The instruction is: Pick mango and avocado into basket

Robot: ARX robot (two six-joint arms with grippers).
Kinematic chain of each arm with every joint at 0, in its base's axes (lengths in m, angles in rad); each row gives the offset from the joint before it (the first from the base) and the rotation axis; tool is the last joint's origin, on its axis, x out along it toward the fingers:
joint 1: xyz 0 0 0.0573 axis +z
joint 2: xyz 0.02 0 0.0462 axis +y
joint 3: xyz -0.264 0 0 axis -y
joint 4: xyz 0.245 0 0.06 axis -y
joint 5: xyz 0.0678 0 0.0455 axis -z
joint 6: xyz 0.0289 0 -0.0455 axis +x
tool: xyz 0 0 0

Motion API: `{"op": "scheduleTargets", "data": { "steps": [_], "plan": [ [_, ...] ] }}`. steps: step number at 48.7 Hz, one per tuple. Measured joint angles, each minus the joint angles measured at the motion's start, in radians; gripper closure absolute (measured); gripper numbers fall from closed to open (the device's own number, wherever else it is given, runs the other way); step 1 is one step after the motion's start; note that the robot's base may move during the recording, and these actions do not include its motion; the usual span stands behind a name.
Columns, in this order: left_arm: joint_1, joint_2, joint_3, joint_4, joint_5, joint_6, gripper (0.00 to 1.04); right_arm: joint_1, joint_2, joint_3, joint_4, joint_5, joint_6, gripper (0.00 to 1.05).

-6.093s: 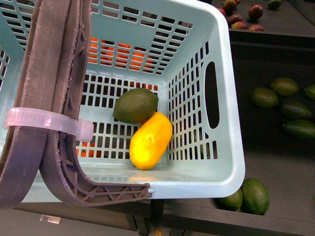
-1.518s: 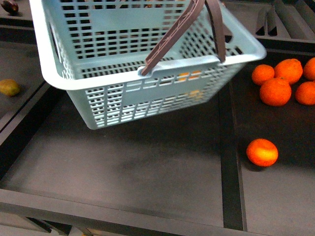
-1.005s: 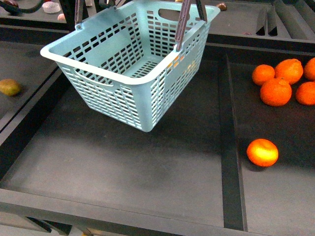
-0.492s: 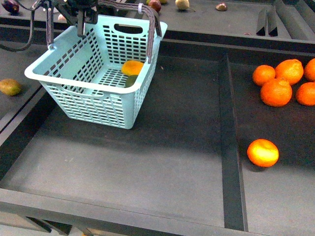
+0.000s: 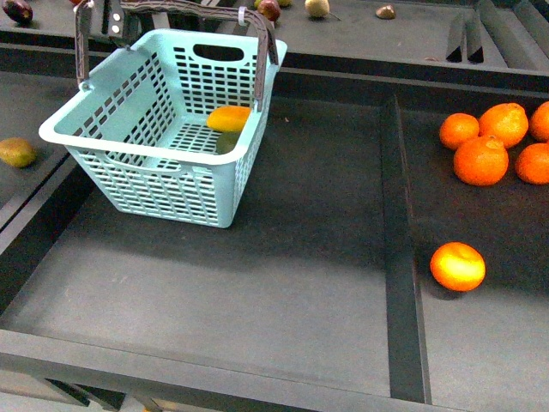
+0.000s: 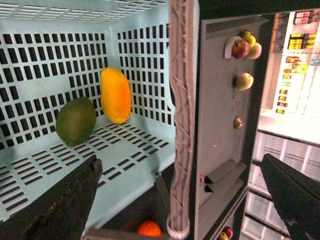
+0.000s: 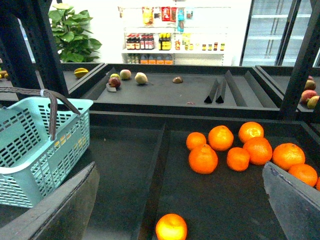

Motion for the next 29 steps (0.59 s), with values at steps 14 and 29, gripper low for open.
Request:
{"op": "scheduleTargets", "data": {
  "steps": [14, 29],
  "plan": [
    [0.162, -0.461, -0.527, 0.126, 0.066, 0.149, 0.07, 0.000, 0.000, 0.000, 0.000, 0.000, 0.000, 0.08],
    [0.645, -0.967, -0.782, 0.076, 0.301, 0.634, 0.07, 0.000, 0.000, 0.000, 0.000, 0.000, 0.000, 0.08]
  ]
}}
